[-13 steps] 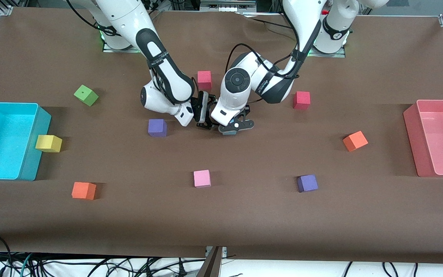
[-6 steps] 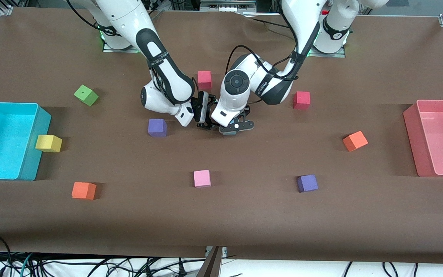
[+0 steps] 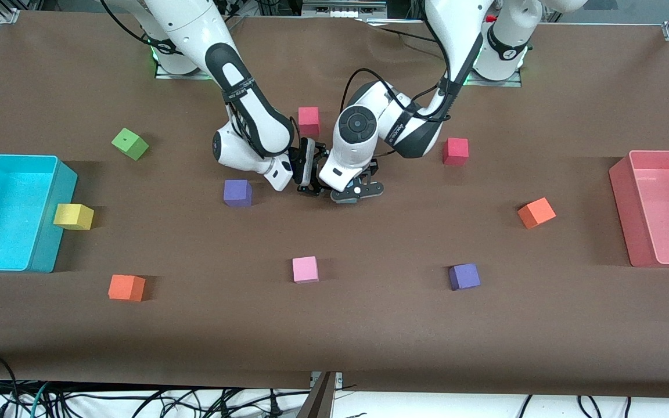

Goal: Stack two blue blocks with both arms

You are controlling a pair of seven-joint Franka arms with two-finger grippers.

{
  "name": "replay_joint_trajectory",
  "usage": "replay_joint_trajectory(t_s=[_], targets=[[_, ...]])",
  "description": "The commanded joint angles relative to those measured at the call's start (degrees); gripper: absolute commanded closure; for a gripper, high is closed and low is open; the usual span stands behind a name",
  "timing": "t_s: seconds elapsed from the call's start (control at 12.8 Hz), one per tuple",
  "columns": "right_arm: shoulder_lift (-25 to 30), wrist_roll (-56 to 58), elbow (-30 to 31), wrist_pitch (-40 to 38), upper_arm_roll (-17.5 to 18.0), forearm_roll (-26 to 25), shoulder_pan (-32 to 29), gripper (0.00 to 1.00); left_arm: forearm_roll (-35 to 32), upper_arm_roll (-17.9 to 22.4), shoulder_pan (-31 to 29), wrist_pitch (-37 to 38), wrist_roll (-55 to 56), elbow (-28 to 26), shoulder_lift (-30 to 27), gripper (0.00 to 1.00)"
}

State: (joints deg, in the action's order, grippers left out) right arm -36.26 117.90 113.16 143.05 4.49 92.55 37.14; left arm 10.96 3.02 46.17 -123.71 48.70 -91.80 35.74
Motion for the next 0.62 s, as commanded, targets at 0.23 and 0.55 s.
replay_joint_trajectory(t_s=[0.23, 0.55], targets=[[-0.21, 1.02, -1.01, -0.32, 0.35, 1.23, -0.14, 0.0, 0.9, 0.5, -0.99, 2.84, -0.09, -0.31, -4.88, 0.0], [0.14, 1.2, -0.48, -0.32, 0.26, 1.14, 0.03, 0.0, 0.9, 0.41, -7.83, 9.0, -0.18, -0.57, -12.35, 0.0]])
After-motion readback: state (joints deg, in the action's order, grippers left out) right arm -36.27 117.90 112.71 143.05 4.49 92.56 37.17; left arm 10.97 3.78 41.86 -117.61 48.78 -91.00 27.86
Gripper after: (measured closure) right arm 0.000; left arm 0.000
